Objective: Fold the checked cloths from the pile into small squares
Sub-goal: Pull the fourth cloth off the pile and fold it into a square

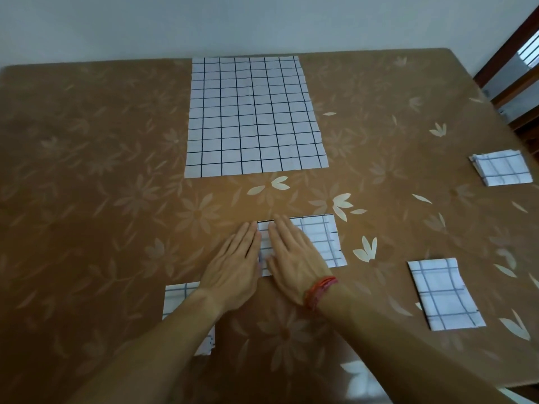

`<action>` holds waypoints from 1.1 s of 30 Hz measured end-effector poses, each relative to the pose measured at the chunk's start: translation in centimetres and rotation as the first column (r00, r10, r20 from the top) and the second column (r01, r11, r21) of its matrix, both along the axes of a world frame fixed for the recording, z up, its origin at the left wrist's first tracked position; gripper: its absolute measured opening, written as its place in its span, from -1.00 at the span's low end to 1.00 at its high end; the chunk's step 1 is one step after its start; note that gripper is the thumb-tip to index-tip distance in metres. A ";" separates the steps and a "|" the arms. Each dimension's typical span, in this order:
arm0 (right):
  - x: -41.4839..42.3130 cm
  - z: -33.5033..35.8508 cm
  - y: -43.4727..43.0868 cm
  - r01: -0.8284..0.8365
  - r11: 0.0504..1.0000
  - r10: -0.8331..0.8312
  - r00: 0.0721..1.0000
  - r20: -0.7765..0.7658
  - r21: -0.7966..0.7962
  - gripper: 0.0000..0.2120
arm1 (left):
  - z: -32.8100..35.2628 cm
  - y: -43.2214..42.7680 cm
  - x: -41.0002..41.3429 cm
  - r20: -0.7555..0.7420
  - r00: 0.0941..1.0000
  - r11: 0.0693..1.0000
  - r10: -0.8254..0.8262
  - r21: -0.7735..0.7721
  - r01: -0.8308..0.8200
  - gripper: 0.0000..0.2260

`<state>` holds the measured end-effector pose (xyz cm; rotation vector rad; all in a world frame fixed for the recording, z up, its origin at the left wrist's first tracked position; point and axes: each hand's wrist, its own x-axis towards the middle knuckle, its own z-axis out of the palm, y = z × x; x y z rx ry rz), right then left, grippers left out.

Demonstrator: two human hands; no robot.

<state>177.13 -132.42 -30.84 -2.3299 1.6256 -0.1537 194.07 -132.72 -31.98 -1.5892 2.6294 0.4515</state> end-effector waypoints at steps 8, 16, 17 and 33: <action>0.0 -2.8 -0.7 -0.105 0.994 0.110 0.979 -0.171 0.035 -0.39 | -0.1 -0.5 0.8 0.081 0.995 0.998 -0.055 0.039 0.052 -0.39; -6.2 -2.0 0.3 -0.022 0.997 0.040 0.969 -0.243 0.076 -0.30 | 0.1 -0.7 0.9 0.115 0.990 0.995 -0.084 0.067 0.077 -0.32; -7.3 -1.9 0.4 -0.005 0.996 0.027 0.968 -0.249 0.090 -0.30 | 0.2 -0.7 0.8 0.113 0.990 0.995 -0.082 0.071 0.075 -0.32; -9.1 0.9 -1.1 0.105 0.989 -0.086 0.982 -0.171 0.103 -0.19 | 1.5 -0.6 -0.2 0.150 0.988 0.993 -0.037 0.120 0.019 -0.38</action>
